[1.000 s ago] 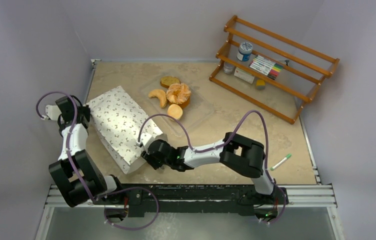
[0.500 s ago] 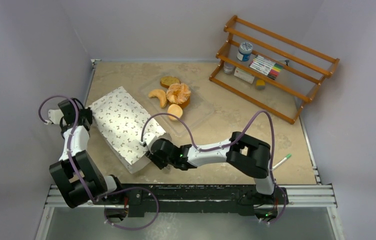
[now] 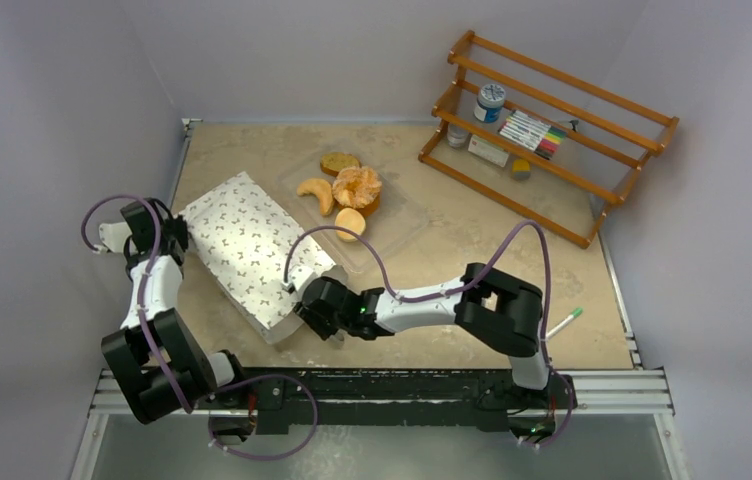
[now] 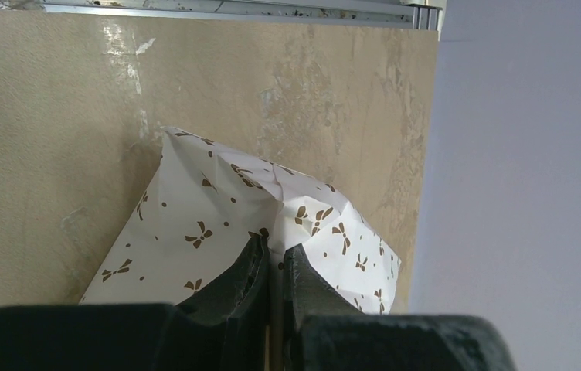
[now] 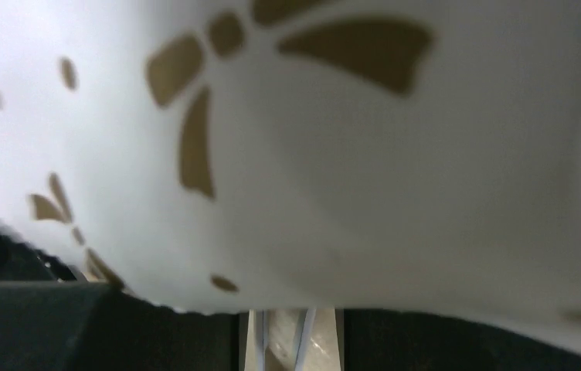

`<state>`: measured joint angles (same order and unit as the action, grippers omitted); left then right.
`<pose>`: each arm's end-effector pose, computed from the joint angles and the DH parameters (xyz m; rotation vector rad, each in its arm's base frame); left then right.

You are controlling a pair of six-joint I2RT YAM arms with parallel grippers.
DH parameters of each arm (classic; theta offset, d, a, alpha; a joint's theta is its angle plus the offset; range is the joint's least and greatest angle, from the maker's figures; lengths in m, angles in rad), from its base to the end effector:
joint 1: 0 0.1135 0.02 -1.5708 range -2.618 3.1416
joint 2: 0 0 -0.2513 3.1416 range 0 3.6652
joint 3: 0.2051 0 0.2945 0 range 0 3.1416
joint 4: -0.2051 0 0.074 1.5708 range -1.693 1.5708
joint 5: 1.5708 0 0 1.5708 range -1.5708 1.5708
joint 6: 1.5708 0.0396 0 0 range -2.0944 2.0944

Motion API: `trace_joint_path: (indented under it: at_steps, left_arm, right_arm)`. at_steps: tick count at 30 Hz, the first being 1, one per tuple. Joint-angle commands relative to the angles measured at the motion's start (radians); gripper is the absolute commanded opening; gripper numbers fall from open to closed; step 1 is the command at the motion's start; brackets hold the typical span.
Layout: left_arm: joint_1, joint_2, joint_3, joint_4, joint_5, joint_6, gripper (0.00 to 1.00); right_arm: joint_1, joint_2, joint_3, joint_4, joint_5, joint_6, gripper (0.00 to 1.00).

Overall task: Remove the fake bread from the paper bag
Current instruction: Take out the fake bread from the paper bag.

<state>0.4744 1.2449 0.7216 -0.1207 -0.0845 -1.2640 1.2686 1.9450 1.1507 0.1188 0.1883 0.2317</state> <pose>0.2742 0.1446 0.1913 -1.7362 1.4054 -0.3421 0.1395 0.4224 0.1132 -1.0488 2.0488 0.5938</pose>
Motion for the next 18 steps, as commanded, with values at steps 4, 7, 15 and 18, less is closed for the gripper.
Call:
trace_joint_path:
  at_steps: [4, 7, 15, 18]
  left_arm:
    - [-0.021, -0.060, 0.002, 0.029, 0.002, -0.025, 0.00]
    - [-0.030, -0.070, -0.004, 0.025, 0.000, -0.022, 0.00]
    - [-0.040, -0.080, -0.013, 0.021, -0.007, -0.021, 0.00]
    - [-0.042, -0.083, -0.014, 0.020, -0.012, -0.020, 0.00]
  right_arm:
    - [-0.002, 0.076, 0.059, 0.068, -0.034, 0.016, 0.45]
    - [-0.002, 0.088, 0.063, 0.083, -0.033, 0.026, 0.58]
    - [-0.001, 0.120, 0.073, 0.072, -0.033, 0.043, 0.51]
    - [-0.002, 0.119, 0.068, 0.052, -0.019, 0.050, 0.22]
